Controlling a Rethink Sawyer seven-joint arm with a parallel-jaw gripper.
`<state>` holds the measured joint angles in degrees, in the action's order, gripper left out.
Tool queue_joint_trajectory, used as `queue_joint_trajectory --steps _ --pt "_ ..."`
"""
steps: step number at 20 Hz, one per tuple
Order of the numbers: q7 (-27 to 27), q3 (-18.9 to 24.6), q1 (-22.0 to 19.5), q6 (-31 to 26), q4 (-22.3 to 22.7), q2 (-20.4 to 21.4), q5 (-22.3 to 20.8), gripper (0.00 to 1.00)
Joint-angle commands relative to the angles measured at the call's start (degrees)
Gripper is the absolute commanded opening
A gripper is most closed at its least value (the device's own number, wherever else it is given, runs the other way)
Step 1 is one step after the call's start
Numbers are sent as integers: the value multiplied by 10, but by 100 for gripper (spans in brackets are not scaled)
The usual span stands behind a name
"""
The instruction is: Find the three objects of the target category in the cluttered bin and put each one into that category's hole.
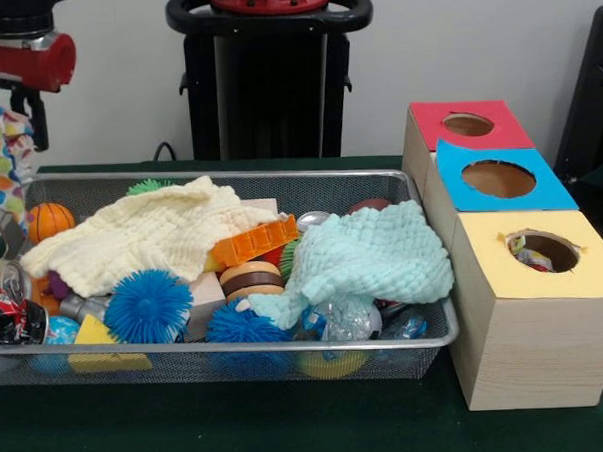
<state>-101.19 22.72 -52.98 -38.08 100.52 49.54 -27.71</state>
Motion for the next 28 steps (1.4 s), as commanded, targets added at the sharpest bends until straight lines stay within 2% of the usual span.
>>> queue_joint_trajectory --steps 1,4,9,19,24,28 --pt "-25 -7 30 -46 59 19 28 0" --pt "-39 -18 55 -22 56 29 14 0" --pt "-60 -25 86 -29 49 39 30 0" --pt "-104 -58 180 -50 -36 4 52 0" --pt "-128 -84 217 -15 -14 6 58 0" --pt "-153 -106 262 -12 -6 14 68 0"
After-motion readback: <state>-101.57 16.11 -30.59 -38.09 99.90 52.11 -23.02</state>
